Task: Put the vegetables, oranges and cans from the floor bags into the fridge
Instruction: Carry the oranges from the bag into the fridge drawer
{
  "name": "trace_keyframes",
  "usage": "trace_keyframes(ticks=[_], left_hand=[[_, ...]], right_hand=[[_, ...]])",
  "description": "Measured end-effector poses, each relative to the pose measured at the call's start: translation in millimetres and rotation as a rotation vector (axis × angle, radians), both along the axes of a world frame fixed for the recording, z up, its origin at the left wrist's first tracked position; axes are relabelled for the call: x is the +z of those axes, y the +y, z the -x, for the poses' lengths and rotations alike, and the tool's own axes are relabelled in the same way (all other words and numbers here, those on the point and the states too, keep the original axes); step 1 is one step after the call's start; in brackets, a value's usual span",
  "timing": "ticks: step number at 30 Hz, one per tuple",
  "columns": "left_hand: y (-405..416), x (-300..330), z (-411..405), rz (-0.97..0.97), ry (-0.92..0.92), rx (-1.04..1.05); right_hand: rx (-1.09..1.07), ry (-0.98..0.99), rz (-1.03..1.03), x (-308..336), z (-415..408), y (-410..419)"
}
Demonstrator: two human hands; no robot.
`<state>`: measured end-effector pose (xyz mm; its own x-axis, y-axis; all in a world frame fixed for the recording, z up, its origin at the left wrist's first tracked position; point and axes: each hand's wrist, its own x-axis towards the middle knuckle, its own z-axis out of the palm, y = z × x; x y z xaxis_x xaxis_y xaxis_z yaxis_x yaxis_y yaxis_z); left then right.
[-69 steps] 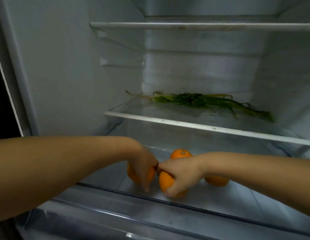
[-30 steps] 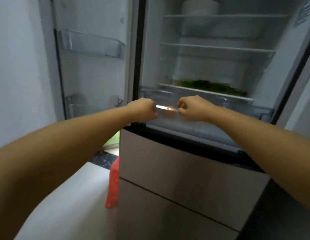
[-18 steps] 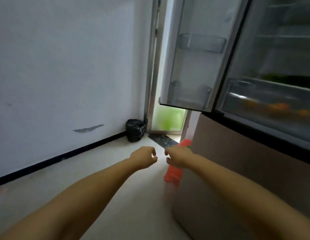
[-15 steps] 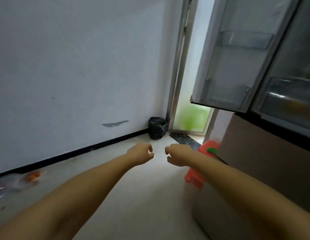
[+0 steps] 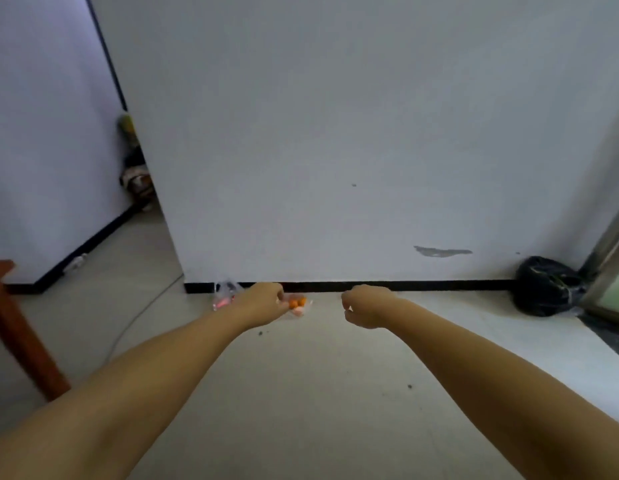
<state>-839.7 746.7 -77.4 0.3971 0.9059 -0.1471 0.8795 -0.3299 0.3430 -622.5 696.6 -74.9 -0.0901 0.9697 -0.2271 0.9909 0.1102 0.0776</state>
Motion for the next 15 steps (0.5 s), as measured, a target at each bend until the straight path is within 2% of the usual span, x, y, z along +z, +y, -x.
trace_keyframes(ticks=[5, 12, 15], left_hand=[[62, -32, 55, -0.026, 0.099, 0.093], [187, -51, 52, -0.001, 0.145, -0.011], [249, -52, 53, 0.022, 0.138, 0.010]], right_hand=[[0.030, 0.003, 0.056, -8, 36, 84], [0.060, -0.008, 0.116, -33, 45, 228], [0.074, 0.004, 0.132, -27, 47, 304]])
